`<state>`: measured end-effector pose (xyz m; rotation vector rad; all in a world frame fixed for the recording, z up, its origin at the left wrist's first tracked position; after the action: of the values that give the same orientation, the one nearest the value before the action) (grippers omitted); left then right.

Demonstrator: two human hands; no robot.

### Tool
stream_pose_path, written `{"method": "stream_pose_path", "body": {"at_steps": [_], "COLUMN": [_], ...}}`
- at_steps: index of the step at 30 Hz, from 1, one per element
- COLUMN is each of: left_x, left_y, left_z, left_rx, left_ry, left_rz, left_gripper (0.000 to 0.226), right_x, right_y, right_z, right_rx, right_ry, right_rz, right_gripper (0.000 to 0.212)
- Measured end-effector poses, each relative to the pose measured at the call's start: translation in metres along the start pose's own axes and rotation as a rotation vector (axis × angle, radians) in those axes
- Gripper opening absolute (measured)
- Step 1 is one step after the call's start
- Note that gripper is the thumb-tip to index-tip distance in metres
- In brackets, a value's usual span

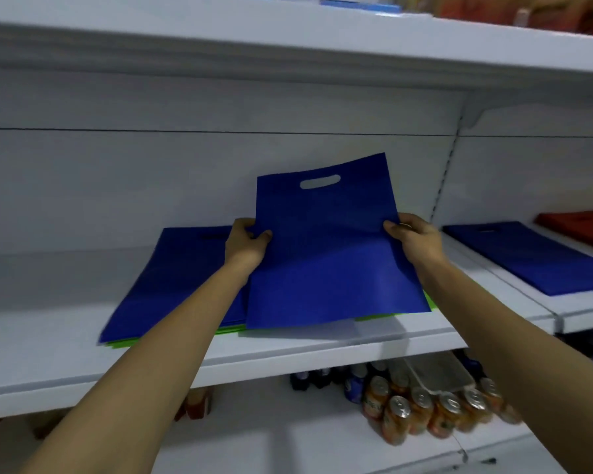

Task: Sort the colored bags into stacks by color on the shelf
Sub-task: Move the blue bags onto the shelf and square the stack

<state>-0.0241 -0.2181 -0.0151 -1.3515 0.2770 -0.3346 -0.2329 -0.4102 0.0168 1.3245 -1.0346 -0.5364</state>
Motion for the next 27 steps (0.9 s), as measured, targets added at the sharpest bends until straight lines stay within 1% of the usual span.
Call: {"method": "stream_pose_path", "body": {"at_steps": [3, 5, 13, 16, 19, 25, 27], "left_x": [-0.027, -0.046, -0.115, -0.137, -0.153, -0.159, -0.154], "left_y": [-0.017, -0.028, -0.074, -0.086, -0.091, -0.095, -0.096], "left_z": [-0.064, -0.108, -0.265, -0.314, -0.355, -0.411, -0.424], "left_rx": [-0.055, -0.039, -0.066, -0.106, -0.116, -0.074, -0.052], "left_ry": [0.136, 0.180, 0.236, 0.248, 0.260, 0.262, 0.254], "left_rz": [0.002, -0.022, -0.104, -0.116, -0.122, -0.153, -0.172], "left_gripper": [0.048, 0.047, 0.041, 0.030, 0.020, 0.020, 0.021], "right_x": [0.004, 0.006, 0.014, 0.017, 0.022, 0.047, 0.061], "right_y": [0.007, 0.011, 0.025, 0.026, 0.025, 0.014, 0.010], "right_z": [0.068, 0.117, 0.288, 0.340, 0.381, 0.427, 0.437], "right_rx": [-0.030, -0.057, -0.091, -0.081, -0.070, -0.089, -0.113], "right_ry": [-0.065, -0.097, -0.206, -0.240, -0.256, -0.245, -0.233], "right_rz": [0.008, 0.013, 0.030, 0.024, -0.008, -0.079, -0.093], "right_gripper": [0.010, 0.010, 0.009, 0.010, 0.011, 0.017, 0.016]}}
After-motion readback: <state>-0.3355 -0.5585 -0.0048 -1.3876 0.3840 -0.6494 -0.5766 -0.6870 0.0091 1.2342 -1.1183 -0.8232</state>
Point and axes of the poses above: each hand's wrist, its own x-axis towards the middle knuckle, its own z-axis out of the back of the hand, y = z × x, the point moved 3 cm from there along x, towards the middle knuckle, and after that the axes turned 8 degrees about z, right-handed, at the moved point
